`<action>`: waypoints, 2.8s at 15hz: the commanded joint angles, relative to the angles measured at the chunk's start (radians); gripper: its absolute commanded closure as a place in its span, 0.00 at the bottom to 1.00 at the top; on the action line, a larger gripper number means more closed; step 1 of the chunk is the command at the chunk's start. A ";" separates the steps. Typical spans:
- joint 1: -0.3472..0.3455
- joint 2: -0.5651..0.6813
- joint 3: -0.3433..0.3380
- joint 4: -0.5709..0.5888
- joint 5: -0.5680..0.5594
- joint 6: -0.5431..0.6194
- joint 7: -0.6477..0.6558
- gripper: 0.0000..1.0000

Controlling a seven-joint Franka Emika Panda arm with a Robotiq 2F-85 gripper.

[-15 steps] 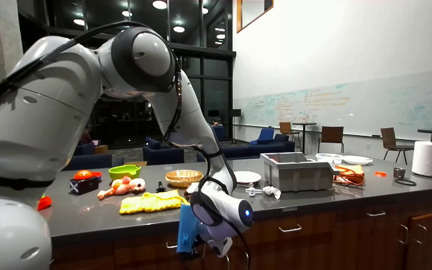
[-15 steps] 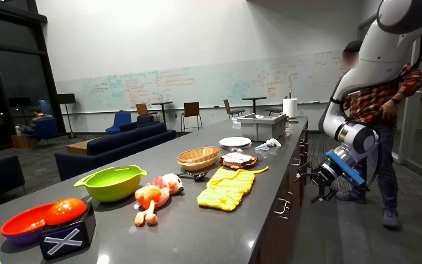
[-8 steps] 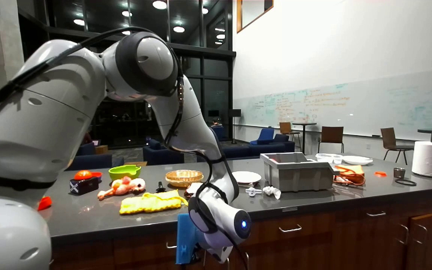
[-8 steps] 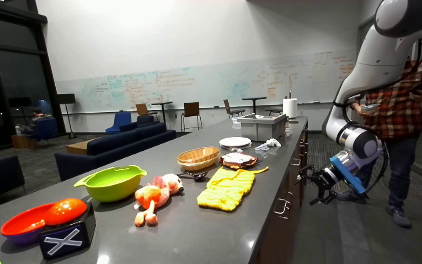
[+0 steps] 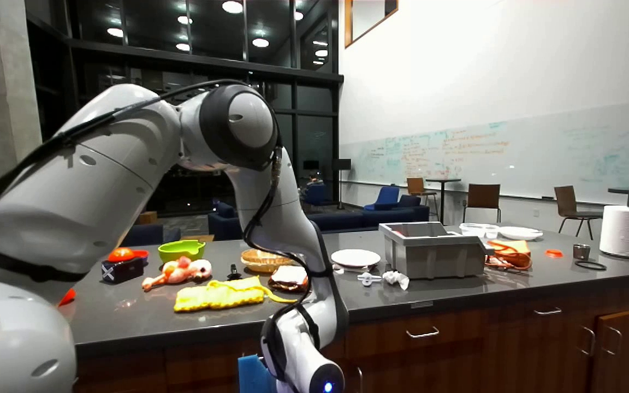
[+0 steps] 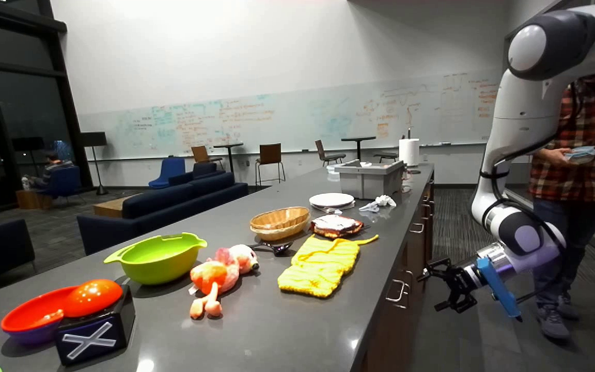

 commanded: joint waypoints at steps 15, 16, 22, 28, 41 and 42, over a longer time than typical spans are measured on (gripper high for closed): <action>0.063 0.167 -0.049 -0.008 0.267 -0.377 -0.414 0.00; 0.069 0.170 -0.048 -0.007 0.276 -0.386 -0.422 0.00; 0.103 0.180 -0.044 -0.006 0.328 -0.424 -0.451 0.00; 0.128 0.190 -0.039 0.004 0.379 -0.433 -0.462 0.00; 0.148 0.203 -0.040 0.021 0.407 -0.436 -0.463 0.83; 0.148 0.204 -0.041 0.021 0.407 -0.432 -0.463 0.89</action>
